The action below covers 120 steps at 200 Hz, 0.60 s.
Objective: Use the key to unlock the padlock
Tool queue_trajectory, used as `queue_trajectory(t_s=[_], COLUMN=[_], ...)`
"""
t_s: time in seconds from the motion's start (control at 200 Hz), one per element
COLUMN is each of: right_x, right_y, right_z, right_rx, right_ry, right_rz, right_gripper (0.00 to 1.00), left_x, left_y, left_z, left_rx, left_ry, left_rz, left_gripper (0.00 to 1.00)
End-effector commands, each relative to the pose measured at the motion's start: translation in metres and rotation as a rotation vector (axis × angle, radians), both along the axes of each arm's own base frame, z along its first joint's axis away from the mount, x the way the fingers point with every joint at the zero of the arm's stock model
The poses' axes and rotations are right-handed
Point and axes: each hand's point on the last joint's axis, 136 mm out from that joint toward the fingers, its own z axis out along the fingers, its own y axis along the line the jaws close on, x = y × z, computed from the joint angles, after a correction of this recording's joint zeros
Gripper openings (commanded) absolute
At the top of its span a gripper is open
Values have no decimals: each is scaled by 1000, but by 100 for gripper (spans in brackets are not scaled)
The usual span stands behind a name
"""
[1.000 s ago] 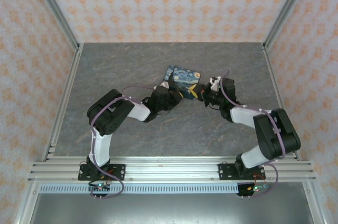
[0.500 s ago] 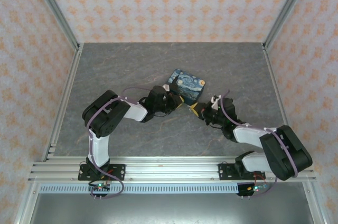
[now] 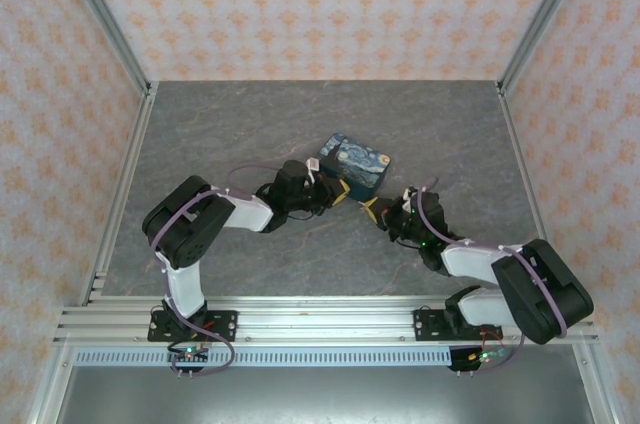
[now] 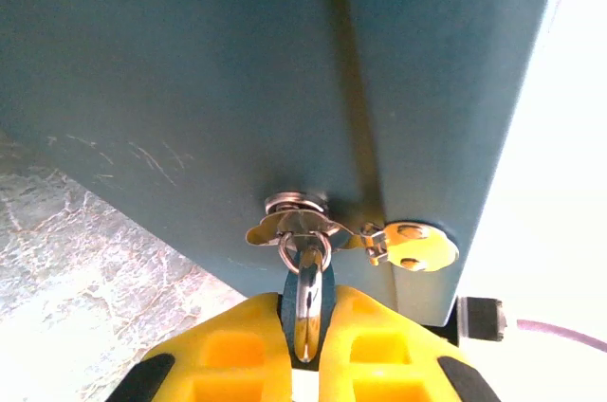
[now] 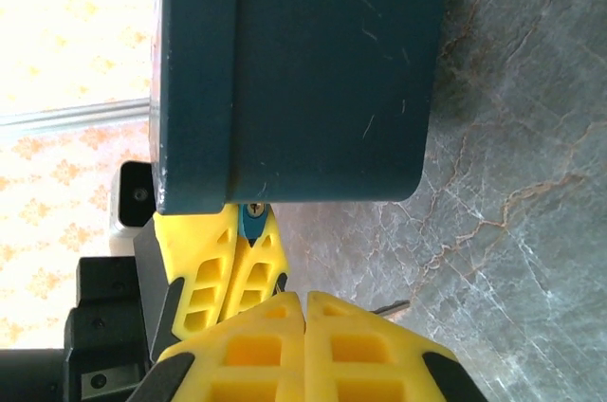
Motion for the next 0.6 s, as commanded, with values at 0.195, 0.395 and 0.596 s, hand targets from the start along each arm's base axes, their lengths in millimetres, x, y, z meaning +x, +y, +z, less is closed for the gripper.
queue_trajectory(t_s=[0.195,0.395,0.596], right_x=[12,16,21], right_y=[2,7,12], right_z=[25,29,34], right_rx=[70,71,88], right_ry=[-56,-57,-62], right_rz=[-80,-94,-116], right_gripper=[0,0,0], left_x=[7,9,10], left_y=[1,2,2], left_z=[38,46,51], left_rx=[-151,-196,-216], left_ry=[-52,-50,-47], left_rz=[51,76,90], left_gripper=[0,0,0])
